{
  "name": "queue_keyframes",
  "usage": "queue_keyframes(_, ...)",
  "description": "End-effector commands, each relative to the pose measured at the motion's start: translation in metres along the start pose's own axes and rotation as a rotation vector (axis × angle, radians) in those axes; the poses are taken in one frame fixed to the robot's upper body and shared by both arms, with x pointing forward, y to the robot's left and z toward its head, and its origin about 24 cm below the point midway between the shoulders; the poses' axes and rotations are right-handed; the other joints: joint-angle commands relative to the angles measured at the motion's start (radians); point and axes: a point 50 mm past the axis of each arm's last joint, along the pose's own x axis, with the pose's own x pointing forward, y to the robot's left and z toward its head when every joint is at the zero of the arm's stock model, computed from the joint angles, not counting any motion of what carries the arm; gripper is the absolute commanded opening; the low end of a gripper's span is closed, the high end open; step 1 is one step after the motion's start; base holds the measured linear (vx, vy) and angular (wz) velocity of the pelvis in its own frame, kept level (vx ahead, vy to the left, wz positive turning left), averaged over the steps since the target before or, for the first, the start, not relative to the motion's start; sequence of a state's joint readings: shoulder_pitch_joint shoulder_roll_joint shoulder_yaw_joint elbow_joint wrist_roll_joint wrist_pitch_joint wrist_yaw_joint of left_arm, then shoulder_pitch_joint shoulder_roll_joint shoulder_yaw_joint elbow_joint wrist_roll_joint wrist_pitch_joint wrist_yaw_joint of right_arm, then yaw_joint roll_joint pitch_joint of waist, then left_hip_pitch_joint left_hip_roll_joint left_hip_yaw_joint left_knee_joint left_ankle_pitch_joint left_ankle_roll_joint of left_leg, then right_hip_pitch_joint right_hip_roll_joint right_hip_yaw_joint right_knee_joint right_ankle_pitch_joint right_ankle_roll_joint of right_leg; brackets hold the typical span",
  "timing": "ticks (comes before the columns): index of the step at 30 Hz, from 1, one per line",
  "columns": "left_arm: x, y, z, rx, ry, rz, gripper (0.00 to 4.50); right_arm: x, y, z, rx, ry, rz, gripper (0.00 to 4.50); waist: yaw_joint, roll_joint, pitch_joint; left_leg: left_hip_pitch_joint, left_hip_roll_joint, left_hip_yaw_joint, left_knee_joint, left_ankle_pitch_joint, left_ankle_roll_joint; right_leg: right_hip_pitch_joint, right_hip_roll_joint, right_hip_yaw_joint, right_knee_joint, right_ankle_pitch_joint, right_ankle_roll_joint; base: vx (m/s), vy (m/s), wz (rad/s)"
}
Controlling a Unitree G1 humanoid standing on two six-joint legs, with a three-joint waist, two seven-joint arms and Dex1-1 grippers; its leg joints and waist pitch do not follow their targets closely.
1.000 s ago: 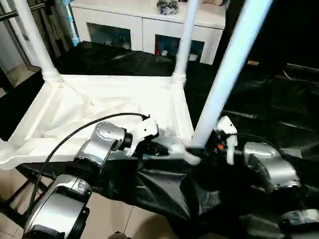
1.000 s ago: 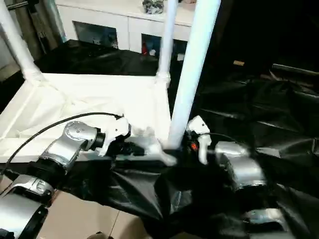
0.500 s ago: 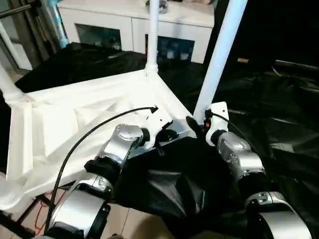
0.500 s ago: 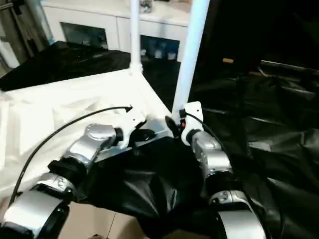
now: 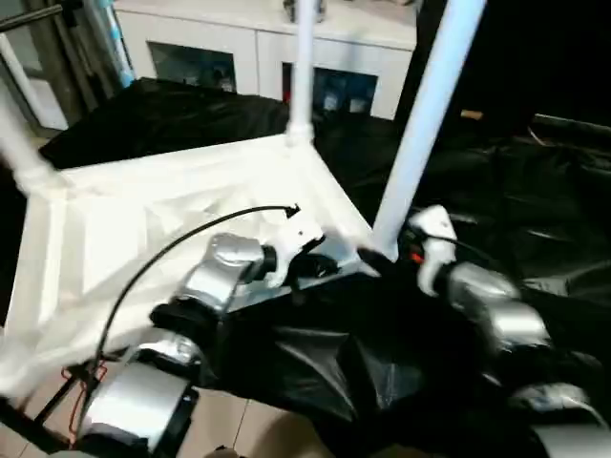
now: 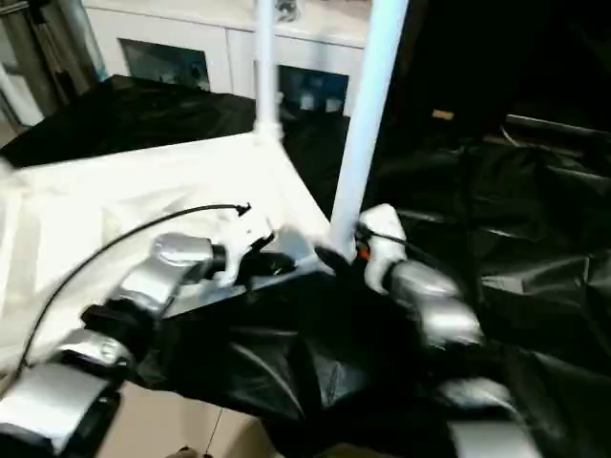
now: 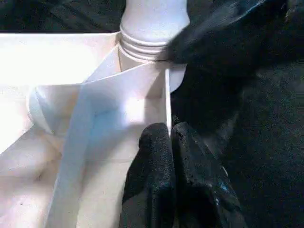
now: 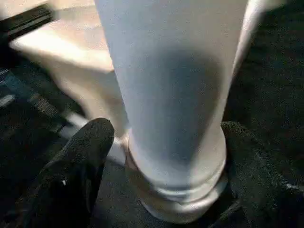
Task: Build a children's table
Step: Rotate leg to tighten
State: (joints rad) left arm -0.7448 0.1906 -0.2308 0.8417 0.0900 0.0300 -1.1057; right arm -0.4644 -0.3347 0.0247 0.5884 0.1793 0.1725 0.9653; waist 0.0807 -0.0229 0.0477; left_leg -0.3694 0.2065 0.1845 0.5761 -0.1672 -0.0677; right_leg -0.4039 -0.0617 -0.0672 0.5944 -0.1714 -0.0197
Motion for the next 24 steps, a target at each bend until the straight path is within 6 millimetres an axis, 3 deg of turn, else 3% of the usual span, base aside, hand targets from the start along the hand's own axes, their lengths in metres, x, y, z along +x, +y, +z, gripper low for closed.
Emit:
queue_keyframes(1, 0.006, -0.002, 0.02, 0.078, -0.06, -0.039, 0.0, 0.018, 0.032, 0.009, -0.04, -0.005, 0.303, 3.82, 0.005, -0.008, -0.061, 0.012, 0.031, -0.003, -0.054, -0.193, 0.084, 0.057, -0.076, 0.043, -0.071, -0.218, -0.209, 0.0, 0.0, 0.0)
queue_keyframes(4, 0.002, -0.002, 0.018, 0.087, -0.057, -0.077, 0.0, 0.011, 0.035, 0.006, -0.048, 0.038, 0.365, 3.82, 0.012, -0.006, -0.061, 0.015, 0.031, -0.003, -0.055, -0.199, 0.068, 0.053, -0.077, 0.043, -0.073, -0.25, -0.199, 0.0, 0.0, 0.0)
queue_keyframes(8, -0.002, -0.001, 0.017, 0.102, -0.053, -0.106, 0.0, 0.007, 0.038, 0.002, -0.061, 0.086, 0.405, 3.55, 0.016, -0.008, -0.063, 0.014, 0.032, -0.004, -0.055, -0.188, 0.065, 0.053, -0.078, 0.043, -0.069, -0.219, -0.204, 0.0, 0.0, 0.0)
queue_keyframes(10, -0.003, 0.0, 0.017, 0.103, -0.051, -0.114, 0.0, 0.007, 0.037, 0.001, -0.086, 0.096, 0.392, 3.4, 0.017, -0.003, -0.063, 0.014, 0.031, -0.005, -0.055, -0.191, 0.061, 0.052, -0.079, 0.043, -0.069, -0.223, -0.204, 0.0, 0.0, 0.0)
queue_keyframes(15, -0.004, 0.0, 0.017, 0.106, -0.051, -0.124, 0.0, 0.009, 0.039, 0.003, -0.073, 0.077, 0.389, 3.01, 0.017, -0.006, -0.063, 0.015, 0.031, -0.005, -0.056, -0.199, 0.054, 0.052, -0.078, 0.042, -0.071, -0.238, -0.2, 0.0, 0.0, 0.0)
queue_keyframes(24, 0.004, -0.003, 0.018, 0.094, -0.071, -0.087, 0.0, 0.016, 0.042, -0.001, -0.034, 0.049, 0.338, 2.73, 0.019, -0.006, -0.064, 0.014, 0.031, -0.005, -0.055, -0.188, 0.056, 0.053, -0.078, 0.042, -0.07, -0.224, -0.202, 0.0, 0.0, 0.0)
